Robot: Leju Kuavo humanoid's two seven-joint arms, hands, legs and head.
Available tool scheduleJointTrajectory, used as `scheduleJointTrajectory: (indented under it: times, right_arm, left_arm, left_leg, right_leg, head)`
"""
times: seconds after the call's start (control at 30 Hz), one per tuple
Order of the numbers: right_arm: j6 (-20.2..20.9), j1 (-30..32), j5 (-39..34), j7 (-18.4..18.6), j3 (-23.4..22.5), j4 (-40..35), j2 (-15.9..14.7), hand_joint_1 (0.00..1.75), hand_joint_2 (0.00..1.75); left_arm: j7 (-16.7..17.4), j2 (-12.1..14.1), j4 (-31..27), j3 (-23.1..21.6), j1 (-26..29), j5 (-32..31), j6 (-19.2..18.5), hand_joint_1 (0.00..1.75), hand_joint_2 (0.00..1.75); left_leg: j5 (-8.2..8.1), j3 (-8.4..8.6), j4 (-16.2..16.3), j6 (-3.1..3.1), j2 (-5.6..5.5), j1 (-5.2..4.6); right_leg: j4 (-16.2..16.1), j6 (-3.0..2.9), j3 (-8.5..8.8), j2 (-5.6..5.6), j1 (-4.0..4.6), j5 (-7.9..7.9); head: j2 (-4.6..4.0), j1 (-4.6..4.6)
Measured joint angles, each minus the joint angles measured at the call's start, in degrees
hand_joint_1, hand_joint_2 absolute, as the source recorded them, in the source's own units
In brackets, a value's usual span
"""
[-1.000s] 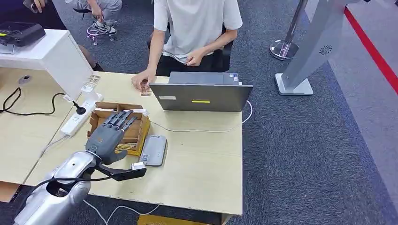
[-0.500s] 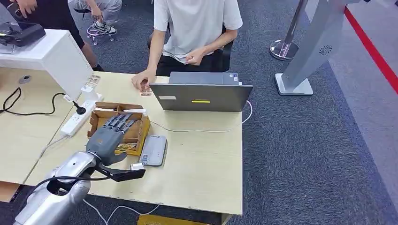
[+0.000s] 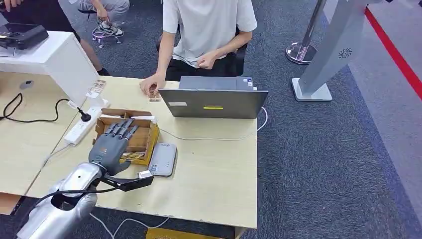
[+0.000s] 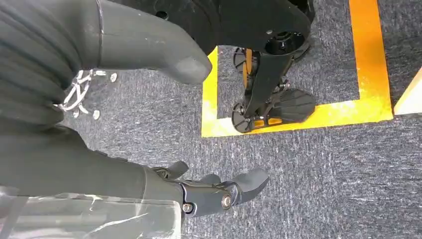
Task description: Pass the card to the sensor for recognition and then transmit it.
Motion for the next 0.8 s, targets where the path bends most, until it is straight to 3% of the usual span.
scheduleJointTrajectory:
  times: [0.33, 0.37, 0.5, 0.8]
  right_arm:
    - [0.00, 0.01, 0.02, 0.00, -0.07, 0.00, 0.00, 0.00, 1.75]
    - [0.00, 0.01, 0.41, -0.06, -0.04, 0.00, 0.00, 0.00, 1.75]
    - [-2.23, 0.38, 2.03, -0.94, 0.17, 0.00, 1.40, 0.00, 1.75]
    - [-2.08, 0.53, 2.54, -0.39, 0.20, -0.02, 2.51, 0.00, 1.75]
  left_arm:
    - [-0.22, -0.72, 0.00, 0.24, 0.36, -0.13, -0.09, 0.00, 1.75]
    - [0.04, -0.76, 0.00, 0.26, 0.41, -0.33, -0.09, 1.75, 1.75]
    - [1.92, -0.85, 0.07, 1.18, 1.96, -0.90, 0.35, 1.75, 1.75]
    - [0.44, -1.20, 0.98, 1.53, 1.97, 0.68, -0.74, 1.75, 1.75]
  left_leg:
    - [0.00, -0.01, 0.00, 0.00, 0.00, 0.00]
    - [0.00, -0.01, 0.00, 0.00, 0.00, 0.00]
    - [0.00, 0.00, -0.01, 0.00, 0.01, 0.01]
    - [0.00, -0.01, -0.01, 0.00, -0.02, 0.01]
  right_leg:
    - [0.00, 0.00, 0.00, 0.00, 0.00, 0.00]
    - [0.00, 0.00, 0.00, 0.00, 0.00, 0.00]
    - [0.00, 0.00, -0.01, 0.02, 0.01, -0.01]
    - [0.00, 0.00, 0.01, -0.03, 0.00, -0.01]
  head:
    - [0.00, -0.02]
    - [0.00, 0.00]
    - [0.00, -0.02]
    - [0.00, 0.00]
